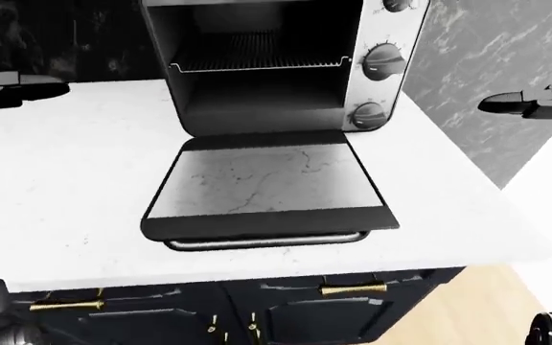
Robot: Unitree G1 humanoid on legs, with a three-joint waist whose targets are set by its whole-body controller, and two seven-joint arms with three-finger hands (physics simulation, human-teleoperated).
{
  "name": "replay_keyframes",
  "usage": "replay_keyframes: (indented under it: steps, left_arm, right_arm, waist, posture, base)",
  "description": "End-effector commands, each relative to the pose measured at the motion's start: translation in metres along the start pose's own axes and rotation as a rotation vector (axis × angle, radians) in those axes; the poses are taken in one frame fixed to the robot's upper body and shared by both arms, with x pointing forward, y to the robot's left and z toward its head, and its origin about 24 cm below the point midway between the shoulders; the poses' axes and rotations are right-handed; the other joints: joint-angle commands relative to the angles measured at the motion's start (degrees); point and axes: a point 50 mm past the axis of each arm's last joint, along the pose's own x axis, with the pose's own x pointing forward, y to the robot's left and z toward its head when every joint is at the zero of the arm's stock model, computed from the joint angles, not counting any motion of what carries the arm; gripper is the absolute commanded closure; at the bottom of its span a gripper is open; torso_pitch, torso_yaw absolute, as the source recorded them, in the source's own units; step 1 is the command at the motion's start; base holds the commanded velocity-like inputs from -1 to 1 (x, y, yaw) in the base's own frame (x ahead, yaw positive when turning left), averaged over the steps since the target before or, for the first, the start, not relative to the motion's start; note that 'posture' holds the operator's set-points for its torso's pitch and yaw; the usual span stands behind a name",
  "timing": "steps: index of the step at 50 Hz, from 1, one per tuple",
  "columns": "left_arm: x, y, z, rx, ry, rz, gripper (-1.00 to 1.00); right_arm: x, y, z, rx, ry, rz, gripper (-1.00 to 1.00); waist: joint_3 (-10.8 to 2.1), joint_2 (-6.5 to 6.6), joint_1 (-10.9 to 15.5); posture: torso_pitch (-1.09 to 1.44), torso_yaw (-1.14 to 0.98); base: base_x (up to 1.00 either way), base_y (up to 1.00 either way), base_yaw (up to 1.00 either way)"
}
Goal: Close the toaster oven door.
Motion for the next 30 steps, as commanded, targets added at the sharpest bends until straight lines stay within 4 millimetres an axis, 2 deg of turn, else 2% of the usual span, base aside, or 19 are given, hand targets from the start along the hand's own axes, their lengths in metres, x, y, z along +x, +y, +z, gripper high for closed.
replay_keyframes:
  steps: [1,2,4,6,7,8,11,13,15,16,17,22,23,30]
  left_arm:
    - [0.001,0.001,0.021,0.006,-0.094,0.000,-1.00]
    - [0.001,0.001,0.022,0.006,-0.096,0.000,-1.00]
    - [0.001,0.001,0.021,0.009,-0.096,0.000,-1.00]
    - [0.001,0.002,0.022,0.009,-0.101,0.002,-1.00]
    - [0.002,0.002,0.023,0.014,-0.104,0.005,-1.00]
    - [0.002,0.002,0.023,0.022,-0.102,0.006,-1.00]
    - [0.002,0.002,0.022,0.021,-0.097,0.007,-1.00]
    - [0.002,0.003,0.022,0.021,-0.095,0.009,-1.00]
    - [0.003,0.003,0.022,0.020,-0.093,0.013,-1.00]
    - [0.003,0.004,0.022,0.019,-0.091,0.015,-1.00]
    - [0.003,0.004,0.022,0.017,-0.089,0.017,-1.00]
    - [0.003,0.006,0.024,0.014,-0.086,0.027,-1.00]
    - [0.003,0.007,0.025,0.013,-0.087,0.029,-1.00]
    - [0.004,0.008,0.025,0.010,-0.085,0.039,-1.00]
  right_arm:
    - [0.003,-0.008,0.021,-0.007,-0.082,-0.032,-1.00]
    - [0.003,-0.009,0.020,-0.011,-0.078,-0.039,-1.00]
    - [0.004,-0.011,0.019,-0.010,-0.065,-0.054,-1.00]
    - [0.005,-0.012,0.019,-0.039,-0.058,-0.068,-1.00]
    - [0.006,-0.014,0.016,-0.009,-0.018,-0.087,-1.00]
    - [0.006,-0.016,0.019,0.017,-0.024,-0.097,-1.00]
    - [0.008,-0.019,0.021,-0.004,-0.041,-0.118,-1.00]
    - [0.008,-0.019,0.022,-0.013,-0.046,-0.125,-1.00]
    - [0.009,-0.019,0.022,-0.021,-0.043,-0.130,-1.00]
    - [0.009,-0.018,0.022,0.009,-0.026,-0.133,-1.00]
    - [0.008,-0.018,0.023,-0.032,-0.041,-0.126,-1.00]
    - [0.009,-0.019,0.033,-0.042,-0.024,-0.118,-1.00]
    - [0.007,-0.019,0.034,-0.101,-0.050,-0.100,-1.00]
    - [0.004,-0.015,0.032,-0.169,-0.083,-0.066,-1.00]
  waist:
    - [-0.97,-0.28,-0.18]
    - [-0.72,-0.98,0.13]
    - [-0.78,-0.86,0.24]
    - [-1.20,-1.63,0.10]
    - [-0.76,-1.13,-0.53]
    - [-1.18,-0.80,-0.38]
    - [-0.45,0.80,-1.22]
    - [-1.06,3.10,-1.87]
    - [-0.37,2.51,-2.22]
    - [-0.68,2.49,-2.38]
    - [-0.90,2.45,-2.47]
    - [-0.95,2.30,-2.71]
    - [-0.96,2.28,-2.72]
    - [-1.15,1.93,-2.68]
  posture:
    - [0.00,0.00]
    - [0.00,0.00]
    - [0.00,0.00]
    - [0.00,0.00]
    - [0.00,0.00]
    - [0.00,0.00]
    - [0.00,0.00]
    - [0.00,0.00]
    - [0.00,0.00]
    - [0.00,0.00]
    - [0.00,0.00]
    - [0.00,0.00]
    - [0.00,0.00]
    - [0.00,0.00]
  base:
    - [0.00,0.00,1.00]
    - [0.00,0.00,1.00]
    - [0.00,0.00,1.00]
    - [0.00,0.00,0.77]
    - [0.00,0.00,0.00]
    - [0.00,0.00,0.00]
    - [0.00,0.00,0.00]
    - [0.00,0.00,0.00]
    - [0.00,0.00,0.00]
    - [0.00,0.00,0.00]
    - [0.00,0.00,0.00]
    - [0.00,0.00,0.00]
    - [0.00,0.00,0.00]
    - [0.00,0.00,0.00]
